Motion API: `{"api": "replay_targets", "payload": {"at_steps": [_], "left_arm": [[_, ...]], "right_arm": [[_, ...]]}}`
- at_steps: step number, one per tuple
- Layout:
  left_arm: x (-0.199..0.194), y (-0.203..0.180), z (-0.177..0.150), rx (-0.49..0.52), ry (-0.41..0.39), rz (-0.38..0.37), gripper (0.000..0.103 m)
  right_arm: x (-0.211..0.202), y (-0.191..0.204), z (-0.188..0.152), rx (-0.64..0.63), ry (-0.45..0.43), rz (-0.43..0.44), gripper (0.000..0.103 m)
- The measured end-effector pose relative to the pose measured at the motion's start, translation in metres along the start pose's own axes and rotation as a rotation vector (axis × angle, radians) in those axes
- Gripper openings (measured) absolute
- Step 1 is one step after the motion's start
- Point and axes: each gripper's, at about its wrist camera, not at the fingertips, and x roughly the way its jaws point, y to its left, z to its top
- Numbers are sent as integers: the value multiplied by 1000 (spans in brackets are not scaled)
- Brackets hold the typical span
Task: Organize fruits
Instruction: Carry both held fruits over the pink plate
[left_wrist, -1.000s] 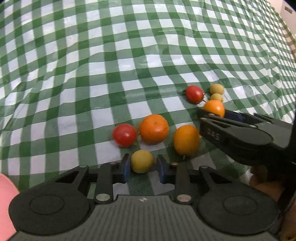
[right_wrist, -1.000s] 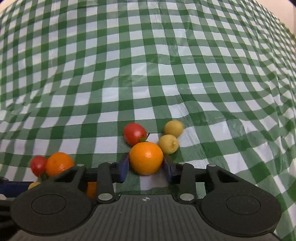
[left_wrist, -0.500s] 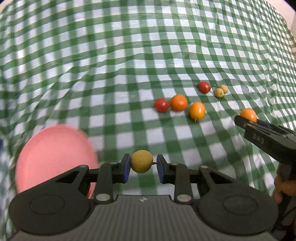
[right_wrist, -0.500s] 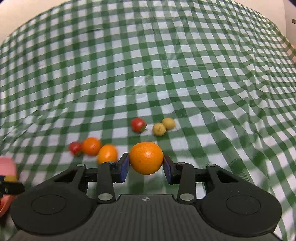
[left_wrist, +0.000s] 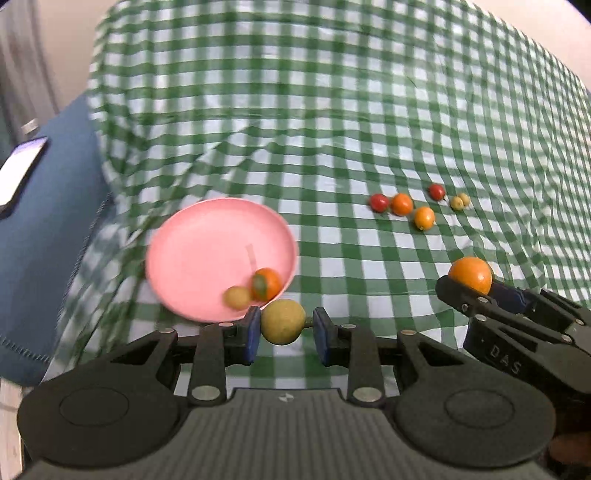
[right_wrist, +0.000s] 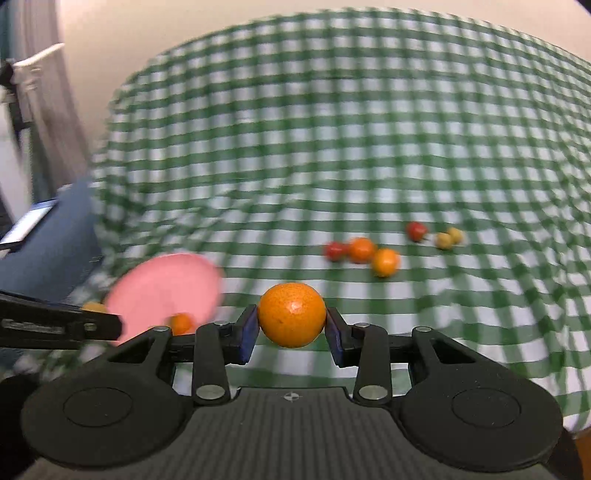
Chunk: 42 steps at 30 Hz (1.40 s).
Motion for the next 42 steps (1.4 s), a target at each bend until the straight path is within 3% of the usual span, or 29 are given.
{"api": "replay_targets", "payload": {"at_steps": [5, 15, 26, 42], "left_arm": [[-27, 28, -19, -48, -10, 51, 33], [-63, 53, -43, -115, -59, 52, 33], [-81, 54, -54, -110, -88, 37, 33], [-85, 58, -57, -110, -94, 39, 33]], "right_arm": [[-21, 34, 0, -27, 19, 60, 40], [-49, 73, -6, -115, -2, 56, 40], [-72, 71, -6, -127, -20, 59, 40], [-73, 71, -4, -137, -25, 62, 40]]}}
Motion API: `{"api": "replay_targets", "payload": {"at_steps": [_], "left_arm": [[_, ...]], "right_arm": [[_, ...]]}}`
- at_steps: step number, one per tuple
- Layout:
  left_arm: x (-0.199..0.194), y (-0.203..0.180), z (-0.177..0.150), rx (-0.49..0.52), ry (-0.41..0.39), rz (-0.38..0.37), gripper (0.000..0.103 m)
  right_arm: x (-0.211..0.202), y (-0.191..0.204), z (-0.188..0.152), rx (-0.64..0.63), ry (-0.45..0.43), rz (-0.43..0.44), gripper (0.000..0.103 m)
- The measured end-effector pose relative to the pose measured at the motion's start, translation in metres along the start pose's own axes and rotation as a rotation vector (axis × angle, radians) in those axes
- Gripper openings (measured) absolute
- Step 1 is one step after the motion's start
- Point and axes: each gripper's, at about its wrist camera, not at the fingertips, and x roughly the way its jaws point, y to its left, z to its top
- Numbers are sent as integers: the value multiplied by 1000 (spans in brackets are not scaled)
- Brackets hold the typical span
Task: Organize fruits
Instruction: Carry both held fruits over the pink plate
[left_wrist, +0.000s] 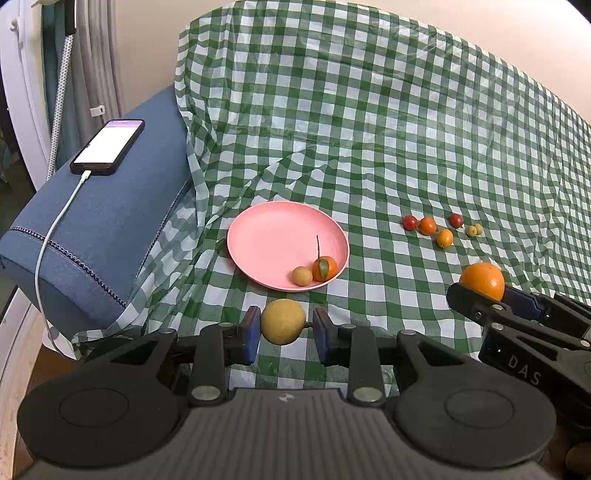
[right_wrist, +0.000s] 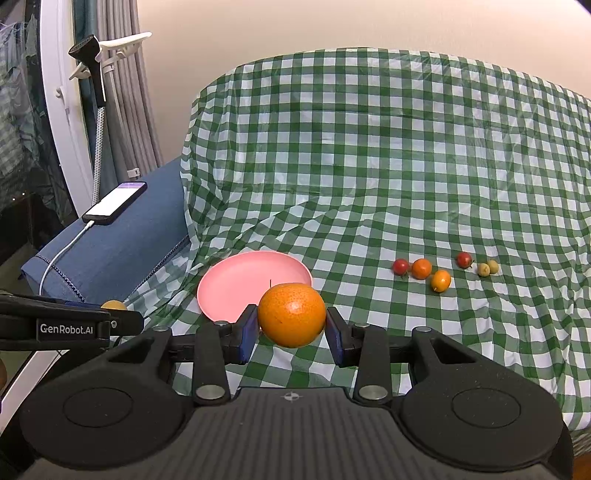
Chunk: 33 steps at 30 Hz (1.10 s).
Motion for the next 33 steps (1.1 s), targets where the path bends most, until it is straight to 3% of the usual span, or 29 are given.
{"api": "replay_targets", "payload": {"at_steps": [23, 33], "left_arm": [[27, 2, 5, -8, 65, 7, 33], [51, 15, 29, -54, 95, 11, 34]], "right_arm": [[12, -5, -15, 26, 57, 1, 40], [38, -2, -4, -8, 67, -7, 40]]}}
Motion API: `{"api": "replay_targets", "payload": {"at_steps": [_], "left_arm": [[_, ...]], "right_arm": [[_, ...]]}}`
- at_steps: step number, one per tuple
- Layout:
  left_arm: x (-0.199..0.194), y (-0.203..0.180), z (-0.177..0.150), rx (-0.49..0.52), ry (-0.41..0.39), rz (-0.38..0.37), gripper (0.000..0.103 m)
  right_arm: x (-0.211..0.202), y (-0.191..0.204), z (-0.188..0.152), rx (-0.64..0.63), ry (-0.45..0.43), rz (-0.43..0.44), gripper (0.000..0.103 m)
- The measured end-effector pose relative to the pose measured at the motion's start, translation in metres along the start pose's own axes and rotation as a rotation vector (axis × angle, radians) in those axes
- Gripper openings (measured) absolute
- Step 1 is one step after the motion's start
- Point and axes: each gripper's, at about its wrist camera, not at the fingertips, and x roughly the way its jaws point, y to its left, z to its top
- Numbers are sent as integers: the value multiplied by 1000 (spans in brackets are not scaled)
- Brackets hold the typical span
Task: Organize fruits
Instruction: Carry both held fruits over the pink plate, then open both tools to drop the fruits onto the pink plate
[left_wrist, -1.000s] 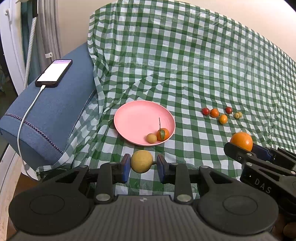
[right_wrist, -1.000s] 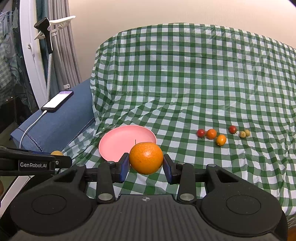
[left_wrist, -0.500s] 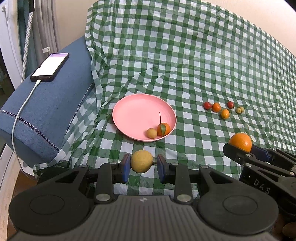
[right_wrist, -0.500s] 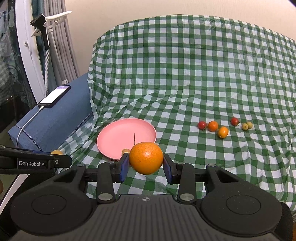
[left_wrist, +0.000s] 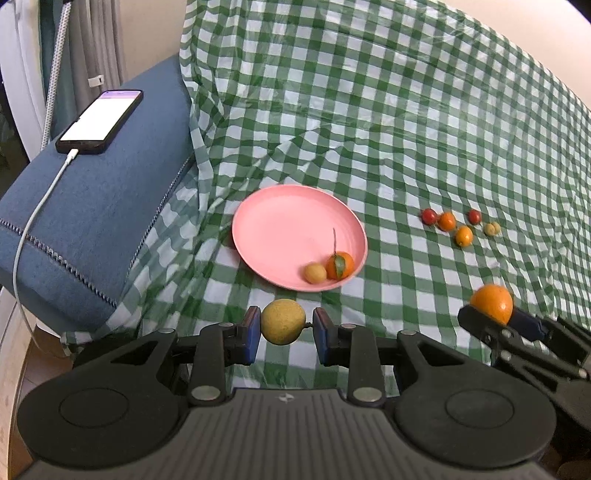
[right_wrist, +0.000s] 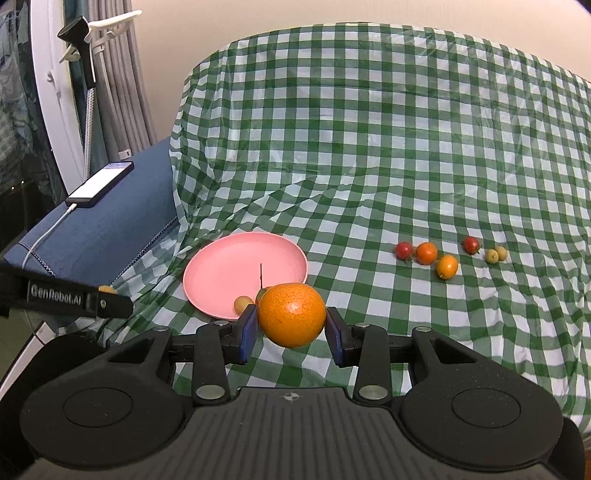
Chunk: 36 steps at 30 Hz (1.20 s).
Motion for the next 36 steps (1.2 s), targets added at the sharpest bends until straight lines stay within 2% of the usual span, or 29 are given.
{"api": "replay_targets", "payload": {"at_steps": [6, 16, 27, 36], "left_arm": [[21, 7, 30, -10, -7, 16, 34], [90, 15, 70, -5, 71, 35, 34], [173, 6, 90, 33, 154, 58, 34], [210, 8, 91, 79, 192, 100, 34]], "right_arm": [[28, 3, 19, -4, 4, 22, 40], [102, 7, 47, -23, 53, 40, 40], [182, 14, 48, -33, 129, 14, 40], [216, 22, 39, -65, 182, 25, 40]]}}
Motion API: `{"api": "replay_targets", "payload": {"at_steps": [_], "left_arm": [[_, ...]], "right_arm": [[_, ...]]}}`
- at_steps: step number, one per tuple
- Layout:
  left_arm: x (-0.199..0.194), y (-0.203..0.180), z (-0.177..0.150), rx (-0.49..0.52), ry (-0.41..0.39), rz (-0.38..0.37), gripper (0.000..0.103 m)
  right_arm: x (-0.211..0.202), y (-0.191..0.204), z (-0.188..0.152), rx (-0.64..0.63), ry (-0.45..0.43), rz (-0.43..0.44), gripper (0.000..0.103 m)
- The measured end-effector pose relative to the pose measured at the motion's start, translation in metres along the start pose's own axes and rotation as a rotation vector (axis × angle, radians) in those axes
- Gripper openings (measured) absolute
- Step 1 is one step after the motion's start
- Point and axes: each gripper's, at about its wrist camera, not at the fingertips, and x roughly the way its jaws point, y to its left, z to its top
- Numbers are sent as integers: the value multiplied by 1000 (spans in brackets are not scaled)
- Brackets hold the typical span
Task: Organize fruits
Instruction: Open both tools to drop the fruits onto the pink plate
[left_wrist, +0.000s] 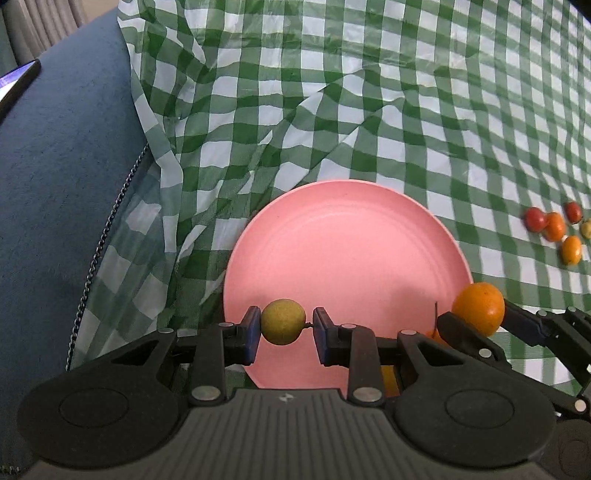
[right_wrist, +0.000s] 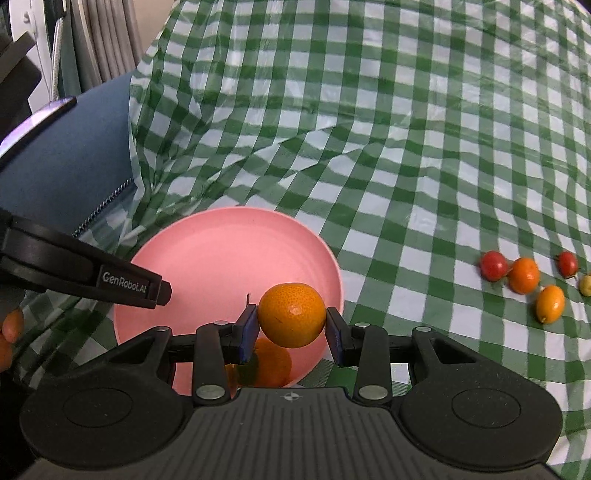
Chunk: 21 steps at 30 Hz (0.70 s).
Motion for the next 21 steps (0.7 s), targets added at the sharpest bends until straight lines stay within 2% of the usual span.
{"api": "replay_targets", "payload": {"at_steps": [2, 3, 4, 6, 10, 14, 17, 21], "left_arm": [[-2, 2, 2, 5, -9, -9, 53], [-7, 3, 3, -2, -24, -14, 80], [-14, 5, 3, -14, -51, -13, 103], [-35, 9, -1, -45, -132, 14, 103], [-60, 10, -17, -25, -142, 57, 103], [-84, 10, -54, -18, -108, 125, 103], [-100, 11, -82, -38, -80, 115, 103], [-121, 8, -108, -56, -99, 110, 103]], "right_arm": [[1, 0, 3, 8, 0, 6, 41], [-1, -1, 5, 16, -10, 9, 45], [-5, -2, 7, 21, -22, 9, 51], [-16, -3, 11, 31, -47, -16, 85], [-50, -5, 3, 56, -51, -27, 90], [-89, -5, -21, 103, -39, -25, 95], [-117, -1, -38, 118, -37, -11, 96], [-146, 4, -44, 92, -78, -19, 97]]}}
